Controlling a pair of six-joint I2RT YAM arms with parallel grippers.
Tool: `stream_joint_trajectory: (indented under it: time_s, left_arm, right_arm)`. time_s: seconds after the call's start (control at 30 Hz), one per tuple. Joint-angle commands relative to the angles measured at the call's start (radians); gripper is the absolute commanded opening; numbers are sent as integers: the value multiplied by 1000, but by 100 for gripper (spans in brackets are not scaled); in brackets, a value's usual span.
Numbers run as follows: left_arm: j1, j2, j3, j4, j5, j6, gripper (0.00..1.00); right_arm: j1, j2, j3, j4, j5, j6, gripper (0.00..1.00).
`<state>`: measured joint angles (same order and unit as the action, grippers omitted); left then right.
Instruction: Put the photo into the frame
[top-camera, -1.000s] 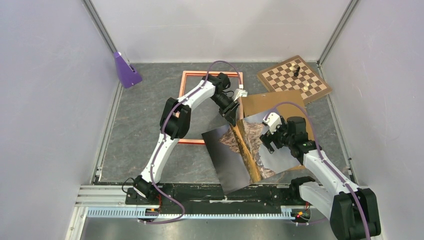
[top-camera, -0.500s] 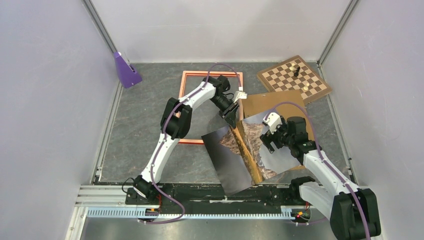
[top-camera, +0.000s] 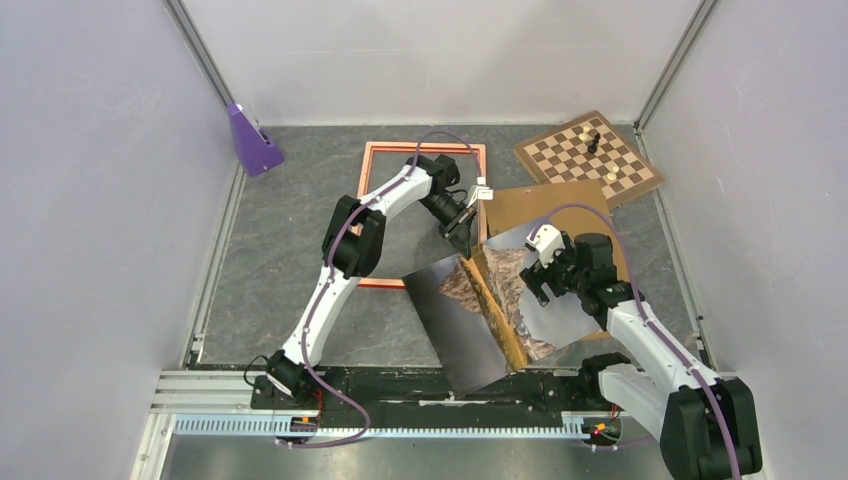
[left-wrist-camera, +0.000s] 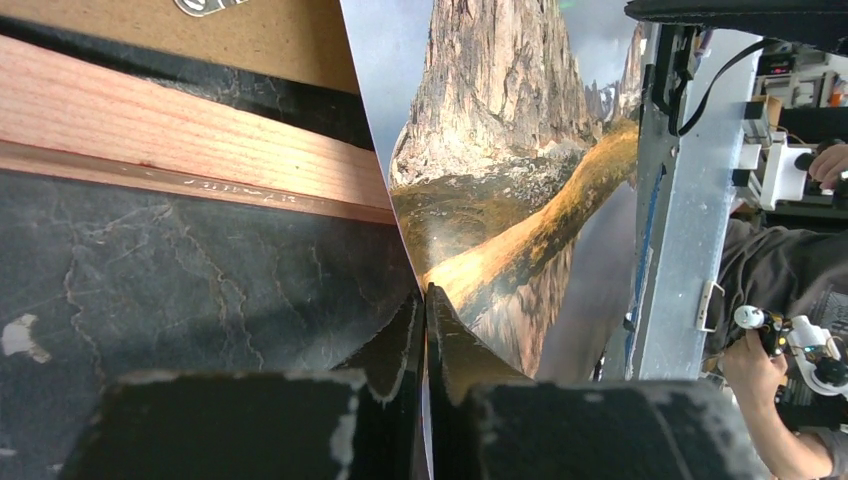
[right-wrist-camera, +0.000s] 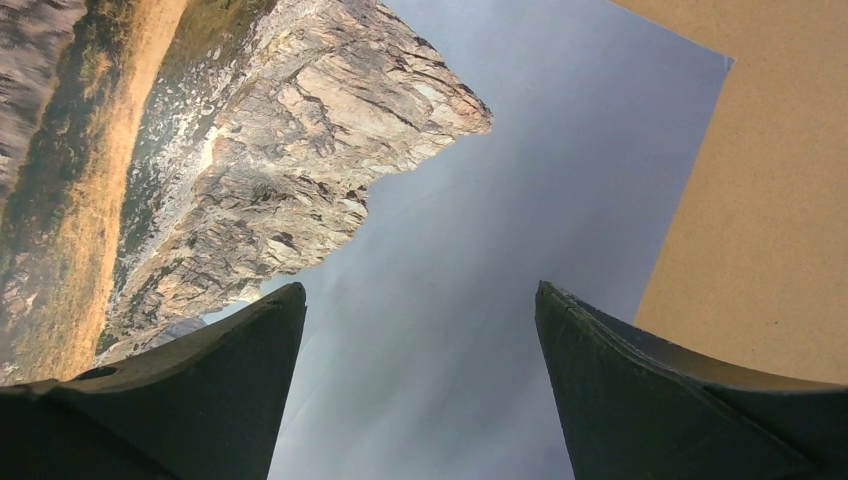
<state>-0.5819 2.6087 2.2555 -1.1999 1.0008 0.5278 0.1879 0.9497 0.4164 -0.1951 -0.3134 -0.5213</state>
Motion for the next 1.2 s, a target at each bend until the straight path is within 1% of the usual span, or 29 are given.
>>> stream_joint_trajectory:
  time_s: [0.0, 0.1, 0.2, 0.37, 0.5, 0.63, 0.77, 0.9, 0.97, 1.0, 1.1, 1.17]
  left_arm:
    - [3, -18, 9, -12, 33, 17, 2]
    - [16, -61, 15, -13, 26, 0, 2]
    - [26, -121, 42, -34, -3, -12, 2]
    - [30, -250, 71, -45, -123, -67, 2]
    - [33, -328, 126, -45, -272, -149, 2]
    - [32, -411, 182, -45, -404, -212, 2]
    - [33, -481, 246, -29, -562, -274, 2]
    - [30, -572, 240, 41, -727, -328, 2]
    - [26, -617, 241, 78, -813, -337, 2]
    - [20, -634, 243, 100, -866, -338, 2]
    - [-17, -682, 246, 154, -1042, -292, 2]
    - [-54, -701, 246, 184, -1131, -258, 2]
  right_arm:
    - [5, -23, 2, 39, 22, -4, 88]
    - [5, -38, 17, 40, 40, 3, 88]
    - [5, -46, 53, 40, 73, 22, 91]
    - [5, -34, 185, 21, 121, 91, 94]
    - [5, 2, 342, -4, 153, 174, 95]
    - [5, 54, 483, -13, 147, 283, 97]
    - [6, 120, 606, 3, 72, 398, 97]
    - [16, 211, 719, 28, -25, 511, 96]
    - [37, 249, 780, 40, -32, 520, 95]
    - [52, 261, 805, 54, -9, 520, 95]
    - [81, 295, 879, 88, -1, 584, 95]
    - [87, 333, 949, 87, -20, 635, 95]
